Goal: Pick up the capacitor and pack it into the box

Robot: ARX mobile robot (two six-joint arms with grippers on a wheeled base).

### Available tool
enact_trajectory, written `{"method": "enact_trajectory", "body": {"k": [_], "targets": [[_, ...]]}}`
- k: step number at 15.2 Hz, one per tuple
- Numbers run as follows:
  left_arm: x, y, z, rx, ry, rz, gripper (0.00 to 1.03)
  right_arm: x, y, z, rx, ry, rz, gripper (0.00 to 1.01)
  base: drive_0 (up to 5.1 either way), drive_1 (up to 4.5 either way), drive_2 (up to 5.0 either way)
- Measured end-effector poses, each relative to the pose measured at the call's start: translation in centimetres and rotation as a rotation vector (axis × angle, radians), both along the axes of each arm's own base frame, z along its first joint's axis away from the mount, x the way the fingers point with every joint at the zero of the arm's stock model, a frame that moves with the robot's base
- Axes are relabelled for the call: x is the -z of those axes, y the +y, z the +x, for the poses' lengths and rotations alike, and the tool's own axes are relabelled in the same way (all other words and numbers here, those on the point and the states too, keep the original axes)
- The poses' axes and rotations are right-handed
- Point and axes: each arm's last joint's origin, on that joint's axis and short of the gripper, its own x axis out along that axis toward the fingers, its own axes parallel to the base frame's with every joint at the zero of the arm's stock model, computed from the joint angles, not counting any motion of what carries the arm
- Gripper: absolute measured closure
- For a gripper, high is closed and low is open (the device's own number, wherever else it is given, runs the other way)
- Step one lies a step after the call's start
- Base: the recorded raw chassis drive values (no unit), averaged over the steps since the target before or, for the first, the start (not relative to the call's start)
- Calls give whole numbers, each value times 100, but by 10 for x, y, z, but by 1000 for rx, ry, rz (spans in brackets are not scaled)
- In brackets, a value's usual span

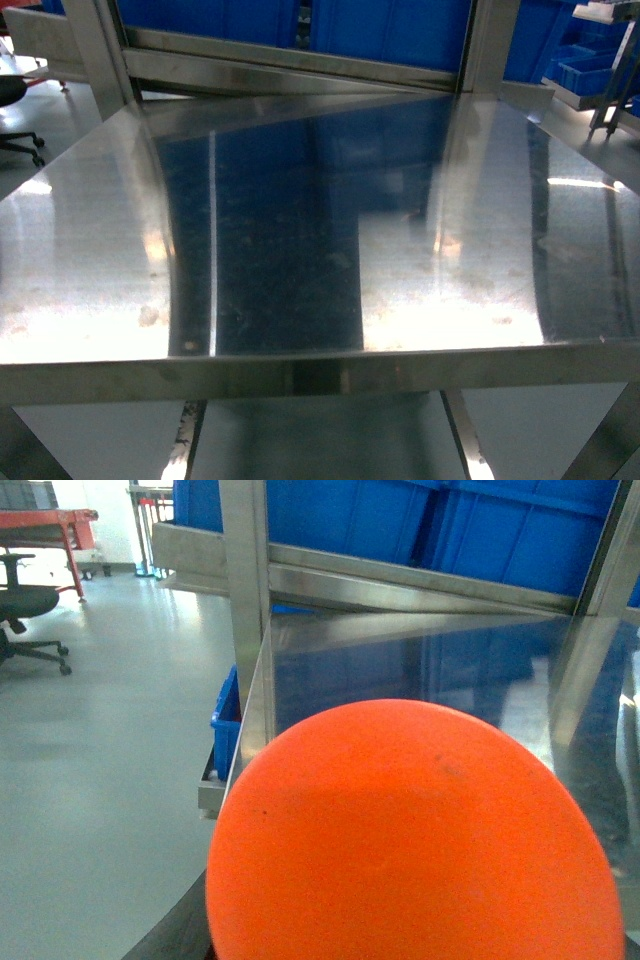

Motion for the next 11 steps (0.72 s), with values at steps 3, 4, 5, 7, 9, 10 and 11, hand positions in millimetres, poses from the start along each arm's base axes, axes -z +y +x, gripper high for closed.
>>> {"method": "enact_trajectory", "body": {"k": [3, 4, 5, 7, 9, 10, 11], "targets": [[0, 0, 0, 0, 1, 2, 59, 0, 0, 0, 0, 0, -1, 3, 0, 0, 0], [0, 0, 0, 1, 2, 4, 59, 0, 0, 0, 1, 0, 0, 3, 0, 0, 0], [0, 0, 0, 0, 2, 4, 59, 0, 0, 0, 0, 0, -1, 3, 0, 0, 0], [0, 0, 0, 0, 1, 4, 59, 0, 0, 0, 1, 0, 0, 3, 0, 0, 0], [0, 0, 0, 0, 2, 4, 59, 0, 0, 0, 1, 1, 0, 3, 0, 0, 0], [0, 0, 0, 1, 2, 4, 59, 0, 0, 0, 1, 1, 0, 3, 0, 0, 0], [0, 0, 0, 0, 2, 4, 59, 0, 0, 0, 0, 0, -1, 3, 0, 0, 0]]}}
